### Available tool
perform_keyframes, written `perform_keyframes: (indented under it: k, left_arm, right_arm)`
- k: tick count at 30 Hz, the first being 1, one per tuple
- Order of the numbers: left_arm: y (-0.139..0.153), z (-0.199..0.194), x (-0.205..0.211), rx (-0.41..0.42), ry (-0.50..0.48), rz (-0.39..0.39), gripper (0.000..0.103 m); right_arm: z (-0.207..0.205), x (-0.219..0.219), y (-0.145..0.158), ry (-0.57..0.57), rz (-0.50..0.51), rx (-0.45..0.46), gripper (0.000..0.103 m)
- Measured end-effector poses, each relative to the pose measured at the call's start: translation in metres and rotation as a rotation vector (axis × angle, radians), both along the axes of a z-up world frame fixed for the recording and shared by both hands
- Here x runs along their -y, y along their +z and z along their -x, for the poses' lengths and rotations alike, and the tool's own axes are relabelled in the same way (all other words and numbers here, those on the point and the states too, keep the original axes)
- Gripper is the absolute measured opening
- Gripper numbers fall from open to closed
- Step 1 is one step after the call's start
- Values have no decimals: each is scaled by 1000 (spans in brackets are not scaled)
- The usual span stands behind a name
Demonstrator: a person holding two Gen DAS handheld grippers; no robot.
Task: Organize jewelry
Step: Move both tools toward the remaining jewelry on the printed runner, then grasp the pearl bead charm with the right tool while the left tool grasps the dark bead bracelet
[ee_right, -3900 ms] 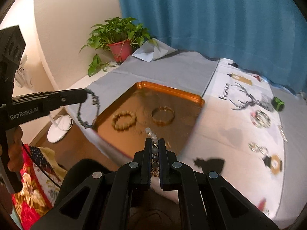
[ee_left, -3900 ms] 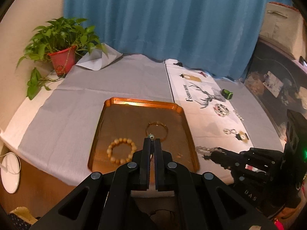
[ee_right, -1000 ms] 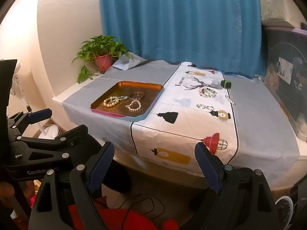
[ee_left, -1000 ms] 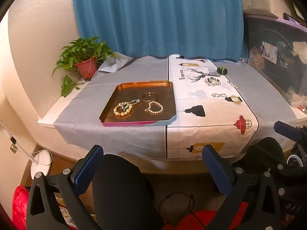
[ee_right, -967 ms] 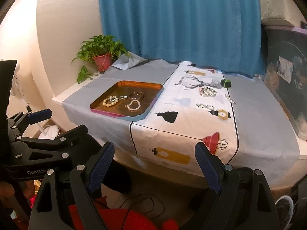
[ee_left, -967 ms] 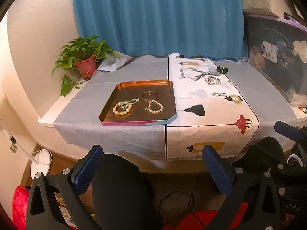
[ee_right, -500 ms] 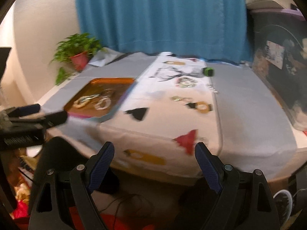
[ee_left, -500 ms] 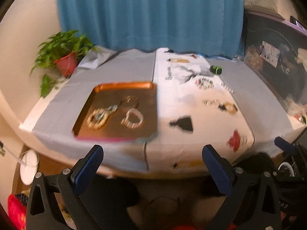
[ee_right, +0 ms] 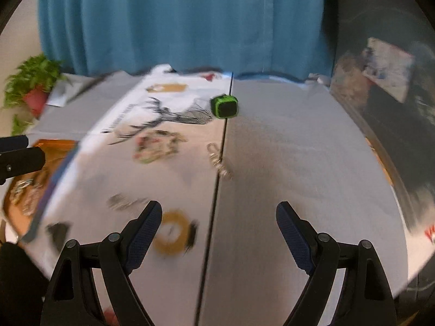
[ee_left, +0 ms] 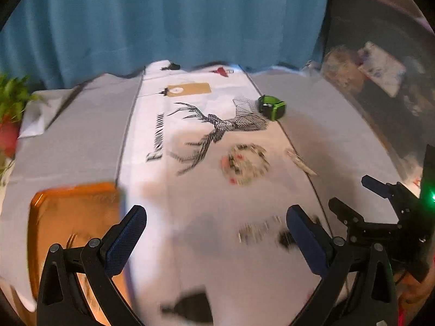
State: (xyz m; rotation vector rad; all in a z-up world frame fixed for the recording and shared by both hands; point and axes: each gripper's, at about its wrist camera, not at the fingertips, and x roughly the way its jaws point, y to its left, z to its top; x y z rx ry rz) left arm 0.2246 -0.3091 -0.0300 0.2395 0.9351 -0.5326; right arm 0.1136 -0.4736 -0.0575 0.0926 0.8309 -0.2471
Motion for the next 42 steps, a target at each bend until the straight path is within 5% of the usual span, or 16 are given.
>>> perform_keyframes:
  k: [10, 12, 13, 14, 15, 21, 33, 42]
  left_arm:
    - [-59, -81, 70, -90, -87, -72, 100]
    - [-70, -90, 78, -130, -105, -83, 79]
    - [-74, -94, 79, -154, -115, -83, 36]
    - [-77, -98, 80, -201, -139, -51, 10]
    - [-76, -98, 79, -224, -144, -8, 8]
    - [-42, -80, 64, -162, -170, 23, 6]
    - [47, -13, -8, 6, -141, 102, 6]
    - [67, 78, -78, 77, -96, 90, 6]
  right_arm:
    - [-95, 35, -60, 63, -1, -121, 86]
    - [-96, 36, -61, 76, -18, -78, 80]
    - [-96, 36, -61, 80, -20, -72, 73]
    - [-94, 33, -58, 97, -15, -53, 40]
    - [-94, 31, -57, 114, -9, -46, 12]
    - [-90, 29, -48, 106, -17, -42, 11]
    - [-24, 6, 23, 84, -16, 76, 12]
    - [52, -64, 65, 151, 20, 152, 12]
